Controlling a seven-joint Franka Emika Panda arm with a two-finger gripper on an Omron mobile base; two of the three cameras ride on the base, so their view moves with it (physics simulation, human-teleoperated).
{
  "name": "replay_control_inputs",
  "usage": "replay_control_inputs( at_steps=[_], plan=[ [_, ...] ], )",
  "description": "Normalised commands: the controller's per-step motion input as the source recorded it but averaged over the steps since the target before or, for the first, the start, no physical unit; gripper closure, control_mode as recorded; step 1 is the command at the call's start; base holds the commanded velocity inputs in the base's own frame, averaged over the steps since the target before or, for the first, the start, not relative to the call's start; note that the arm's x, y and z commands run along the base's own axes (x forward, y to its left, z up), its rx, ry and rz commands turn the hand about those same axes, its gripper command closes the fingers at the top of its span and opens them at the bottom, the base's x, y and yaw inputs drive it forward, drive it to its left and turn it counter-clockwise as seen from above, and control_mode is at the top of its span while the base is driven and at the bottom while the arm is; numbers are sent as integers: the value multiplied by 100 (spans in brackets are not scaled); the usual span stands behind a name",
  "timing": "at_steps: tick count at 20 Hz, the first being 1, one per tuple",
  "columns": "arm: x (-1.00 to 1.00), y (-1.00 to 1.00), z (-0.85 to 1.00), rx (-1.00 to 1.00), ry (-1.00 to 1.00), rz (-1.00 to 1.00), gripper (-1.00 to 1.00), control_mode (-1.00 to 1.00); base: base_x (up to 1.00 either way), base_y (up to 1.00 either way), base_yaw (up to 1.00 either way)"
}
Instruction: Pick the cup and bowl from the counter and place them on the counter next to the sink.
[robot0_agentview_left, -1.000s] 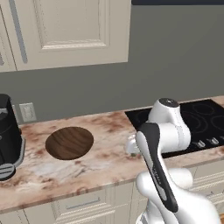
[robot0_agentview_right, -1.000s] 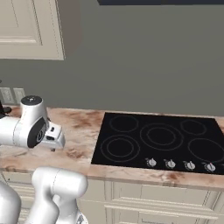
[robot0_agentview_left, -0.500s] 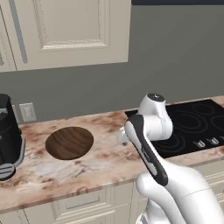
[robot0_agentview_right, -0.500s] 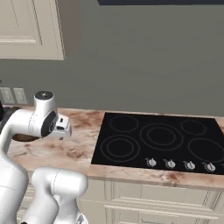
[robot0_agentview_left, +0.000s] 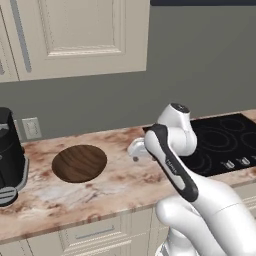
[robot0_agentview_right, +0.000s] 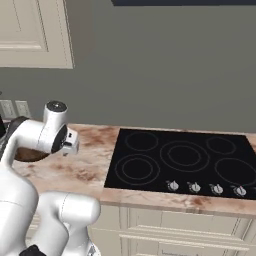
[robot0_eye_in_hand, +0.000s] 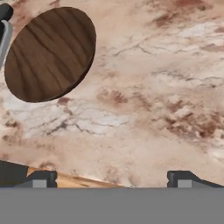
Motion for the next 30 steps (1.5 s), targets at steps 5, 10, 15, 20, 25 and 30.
replay_control_inputs(
  at_steps=[5, 10, 15, 20, 25, 30],
  plan=[
    [4, 14, -8, 24, -13, 0, -100, -100, 0, 0, 0],
    [39, 41, -2, 3, -7, -10, -100, -100, 0, 0, 0],
    [72, 50, 0, -7, 3, -6, -100, -100, 0, 0, 0],
    [67, 12, -3, -3, 5, 0, -100, -100, 0, 0, 0],
    [25, 0, 0, 0, 7, 0, -100, -100, 0, 0, 0],
    [2, 0, -10, 0, 3, 0, -100, -100, 0, 0, 0]
  ],
)
